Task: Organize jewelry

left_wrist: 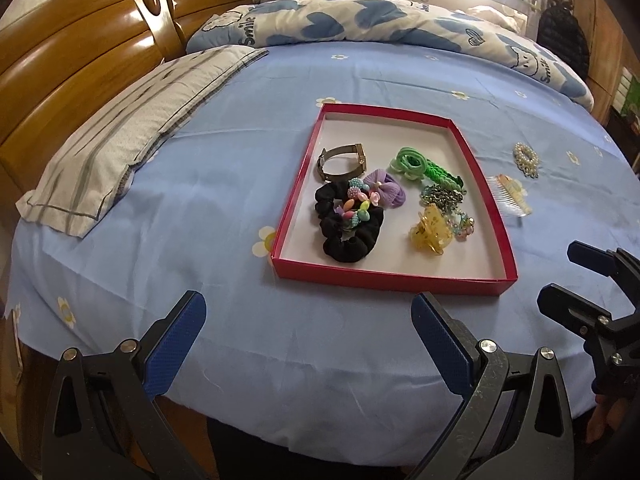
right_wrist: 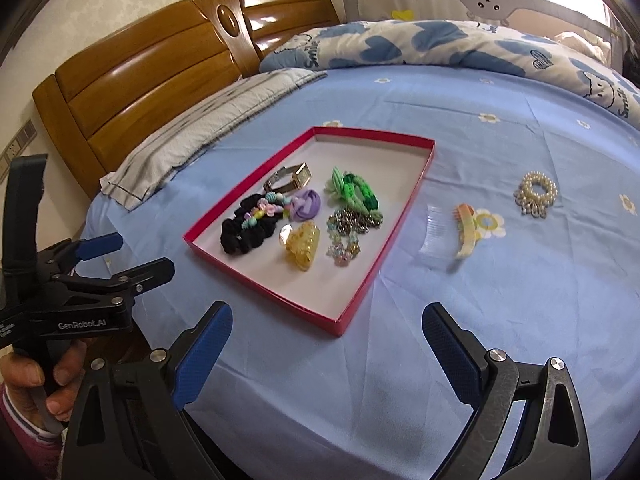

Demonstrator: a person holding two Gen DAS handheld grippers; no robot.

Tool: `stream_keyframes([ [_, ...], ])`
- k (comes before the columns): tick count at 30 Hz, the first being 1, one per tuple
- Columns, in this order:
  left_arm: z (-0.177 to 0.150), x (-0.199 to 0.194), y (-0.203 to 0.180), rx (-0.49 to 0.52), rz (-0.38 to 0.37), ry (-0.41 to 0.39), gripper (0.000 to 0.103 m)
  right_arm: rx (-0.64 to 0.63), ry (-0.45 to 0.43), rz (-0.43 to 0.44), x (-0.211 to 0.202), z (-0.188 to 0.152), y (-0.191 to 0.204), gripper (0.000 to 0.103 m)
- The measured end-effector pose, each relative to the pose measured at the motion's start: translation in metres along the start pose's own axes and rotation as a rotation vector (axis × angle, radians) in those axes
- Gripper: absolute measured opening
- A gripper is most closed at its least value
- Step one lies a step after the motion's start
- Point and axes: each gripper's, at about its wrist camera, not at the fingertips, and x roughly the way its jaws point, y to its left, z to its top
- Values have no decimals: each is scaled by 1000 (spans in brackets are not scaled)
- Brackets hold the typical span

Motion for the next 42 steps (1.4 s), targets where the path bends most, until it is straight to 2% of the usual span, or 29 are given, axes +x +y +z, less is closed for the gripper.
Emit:
stream_keyframes([
  [42,3,-10,-3,4,4,-12,103,-21,-18,2,-12,7,11,97],
])
